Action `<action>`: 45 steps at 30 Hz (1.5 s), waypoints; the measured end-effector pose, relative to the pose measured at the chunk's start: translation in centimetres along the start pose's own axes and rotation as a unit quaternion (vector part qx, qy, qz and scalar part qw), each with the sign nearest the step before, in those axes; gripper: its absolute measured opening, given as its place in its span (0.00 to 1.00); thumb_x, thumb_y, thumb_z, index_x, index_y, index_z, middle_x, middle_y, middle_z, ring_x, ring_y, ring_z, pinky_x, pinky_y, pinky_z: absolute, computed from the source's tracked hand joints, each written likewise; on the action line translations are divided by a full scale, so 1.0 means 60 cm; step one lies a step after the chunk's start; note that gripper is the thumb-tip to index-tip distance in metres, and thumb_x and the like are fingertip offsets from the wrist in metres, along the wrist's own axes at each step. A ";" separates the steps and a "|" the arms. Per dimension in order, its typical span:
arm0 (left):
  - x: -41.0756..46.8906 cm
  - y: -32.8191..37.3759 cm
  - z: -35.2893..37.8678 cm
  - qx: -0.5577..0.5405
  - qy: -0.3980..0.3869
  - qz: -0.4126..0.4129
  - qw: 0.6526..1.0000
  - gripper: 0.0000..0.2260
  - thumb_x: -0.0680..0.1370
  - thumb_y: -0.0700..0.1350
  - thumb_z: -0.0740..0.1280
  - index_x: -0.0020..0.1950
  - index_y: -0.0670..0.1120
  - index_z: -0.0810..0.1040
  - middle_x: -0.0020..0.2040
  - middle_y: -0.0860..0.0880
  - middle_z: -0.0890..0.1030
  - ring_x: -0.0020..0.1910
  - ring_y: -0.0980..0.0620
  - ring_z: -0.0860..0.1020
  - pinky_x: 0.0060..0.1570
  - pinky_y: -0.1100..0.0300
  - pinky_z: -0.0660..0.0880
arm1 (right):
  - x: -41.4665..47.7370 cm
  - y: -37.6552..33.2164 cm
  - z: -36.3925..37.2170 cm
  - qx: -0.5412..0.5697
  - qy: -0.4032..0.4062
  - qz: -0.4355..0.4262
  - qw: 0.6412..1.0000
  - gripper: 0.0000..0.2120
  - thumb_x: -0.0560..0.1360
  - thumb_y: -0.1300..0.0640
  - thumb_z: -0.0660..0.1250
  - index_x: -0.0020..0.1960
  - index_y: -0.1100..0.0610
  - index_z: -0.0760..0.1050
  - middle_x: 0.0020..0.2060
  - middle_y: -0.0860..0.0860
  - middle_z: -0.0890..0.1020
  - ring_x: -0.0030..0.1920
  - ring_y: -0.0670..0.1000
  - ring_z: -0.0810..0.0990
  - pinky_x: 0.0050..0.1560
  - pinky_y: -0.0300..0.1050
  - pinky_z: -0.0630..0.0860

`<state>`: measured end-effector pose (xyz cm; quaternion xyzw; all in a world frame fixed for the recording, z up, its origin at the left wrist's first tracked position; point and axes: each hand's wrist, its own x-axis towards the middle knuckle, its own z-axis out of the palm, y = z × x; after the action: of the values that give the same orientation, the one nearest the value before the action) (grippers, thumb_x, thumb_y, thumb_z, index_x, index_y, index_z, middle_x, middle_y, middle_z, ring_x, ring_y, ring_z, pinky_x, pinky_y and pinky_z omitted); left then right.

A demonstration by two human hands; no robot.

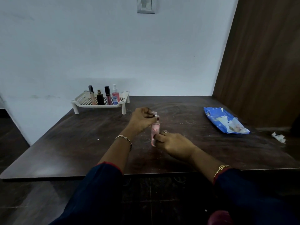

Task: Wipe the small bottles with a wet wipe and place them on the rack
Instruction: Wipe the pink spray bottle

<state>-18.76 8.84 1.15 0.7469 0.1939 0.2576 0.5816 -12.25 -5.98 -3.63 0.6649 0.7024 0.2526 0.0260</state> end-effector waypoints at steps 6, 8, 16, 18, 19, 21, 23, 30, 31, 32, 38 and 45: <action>-0.002 0.012 -0.005 0.007 -0.034 -0.019 0.999 0.12 0.72 0.31 0.69 0.54 0.31 0.75 0.54 0.33 0.79 0.52 0.42 0.78 0.51 0.49 0.77 | -0.001 0.007 -0.003 -0.086 -0.046 -0.113 0.989 0.09 0.69 0.55 0.73 0.49 0.53 0.81 0.47 0.48 0.81 0.42 0.49 0.81 0.21 0.38 0.69; -0.004 0.013 -0.005 0.018 -0.044 -0.016 0.999 0.12 0.72 0.31 0.69 0.55 0.31 0.75 0.53 0.34 0.79 0.49 0.44 0.78 0.47 0.53 0.79 | 0.003 0.012 -0.009 -0.106 -0.037 -0.110 0.988 0.09 0.70 0.56 0.73 0.50 0.54 0.81 0.47 0.49 0.82 0.41 0.50 0.81 0.22 0.40 0.71; -0.004 0.012 -0.002 0.021 -0.045 -0.007 0.999 0.13 0.73 0.29 0.67 0.56 0.28 0.73 0.56 0.30 0.78 0.52 0.42 0.78 0.50 0.54 0.76 | 0.020 0.038 -0.012 -0.034 0.010 0.027 0.999 0.14 0.76 0.63 0.62 0.60 0.58 0.77 0.57 0.56 0.78 0.52 0.59 0.78 0.42 0.50 0.77; -0.005 0.012 -0.006 0.005 -0.044 -0.009 0.999 0.10 0.72 0.28 0.67 0.53 0.30 0.74 0.57 0.30 0.77 0.56 0.40 0.78 0.56 0.47 0.76 | 0.010 0.021 -0.001 -0.017 -0.021 0.004 1.000 0.12 0.76 0.61 0.64 0.59 0.59 0.77 0.57 0.57 0.78 0.51 0.60 0.78 0.41 0.51 0.77; -0.006 0.012 -0.008 -0.002 -0.047 -0.011 0.999 0.07 0.72 0.28 0.67 0.50 0.33 0.75 0.57 0.31 0.77 0.56 0.39 0.77 0.56 0.45 0.75 | 0.006 0.011 0.001 -0.026 -0.036 -0.017 0.999 0.12 0.74 0.61 0.67 0.57 0.59 0.78 0.54 0.55 0.80 0.46 0.58 0.80 0.35 0.47 0.76; -0.007 0.011 -0.013 -0.008 -0.054 -0.016 0.998 0.06 0.73 0.29 0.67 0.45 0.38 0.73 0.56 0.31 0.77 0.55 0.40 0.77 0.53 0.45 0.75 | 0.002 0.009 0.001 -0.048 -0.029 -0.056 0.997 0.13 0.70 0.59 0.72 0.54 0.57 0.80 0.50 0.51 0.81 0.41 0.52 0.81 0.25 0.41 0.72; -0.008 0.009 -0.019 -0.012 -0.059 -0.018 0.998 0.07 0.73 0.29 0.67 0.43 0.40 0.73 0.55 0.30 0.77 0.53 0.38 0.77 0.55 0.43 0.74 | 0.001 0.012 0.001 -0.061 -0.031 -0.092 0.993 0.13 0.68 0.58 0.73 0.52 0.56 0.80 0.49 0.50 0.81 0.41 0.51 0.81 0.24 0.40 0.71; -0.007 -0.001 -0.023 -0.006 -0.058 0.025 0.998 0.06 0.73 0.28 0.67 0.47 0.36 0.74 0.54 0.33 0.78 0.42 0.52 0.79 0.47 0.63 0.77 | 0.005 0.029 -0.003 -0.075 -0.033 -0.074 0.994 0.13 0.75 0.53 0.66 0.58 0.56 0.77 0.51 0.52 0.81 0.42 0.53 0.81 0.30 0.45 0.75; -0.006 -0.003 -0.022 -0.001 -0.057 0.029 0.998 0.08 0.72 0.28 0.67 0.50 0.33 0.74 0.55 0.32 0.78 0.39 0.56 0.80 0.44 0.66 0.77 | 0.012 0.037 -0.006 -0.042 -0.022 -0.031 0.998 0.15 0.78 0.52 0.59 0.61 0.55 0.75 0.55 0.53 0.80 0.45 0.55 0.80 0.36 0.48 0.76; -0.004 -0.005 -0.021 0.002 -0.055 0.031 0.998 0.11 0.72 0.28 0.66 0.54 0.30 0.73 0.55 0.31 0.78 0.36 0.61 0.80 0.42 0.68 0.77 | 0.018 0.041 -0.007 -0.015 0.007 0.001 1.000 0.17 0.79 0.52 0.53 0.63 0.55 0.73 0.58 0.53 0.78 0.48 0.57 0.80 0.42 0.50 0.77; -0.003 -0.011 -0.028 0.013 -0.055 0.028 0.998 0.12 0.74 0.28 0.66 0.56 0.28 0.72 0.55 0.31 0.78 0.47 0.49 0.80 0.42 0.69 0.78 | 0.027 0.018 -0.011 0.056 0.027 0.073 0.995 0.13 0.76 0.62 0.63 0.59 0.58 0.75 0.56 0.55 0.78 0.46 0.59 0.79 0.37 0.52 0.78; -0.011 -0.004 -0.032 -0.002 -0.086 0.020 0.996 0.07 0.74 0.29 0.64 0.51 0.34 0.73 0.57 0.31 0.78 0.59 0.40 0.78 0.48 0.65 0.77 | -0.002 -0.013 0.001 -0.034 -0.023 -0.044 0.998 0.09 0.69 0.55 0.73 0.48 0.56 0.80 0.44 0.49 0.81 0.36 0.49 0.80 0.23 0.41 0.73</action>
<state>-20.46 9.99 1.20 0.7689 0.1281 0.2046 0.5921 -12.91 -6.05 -4.02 0.6381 0.7211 0.2591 0.0756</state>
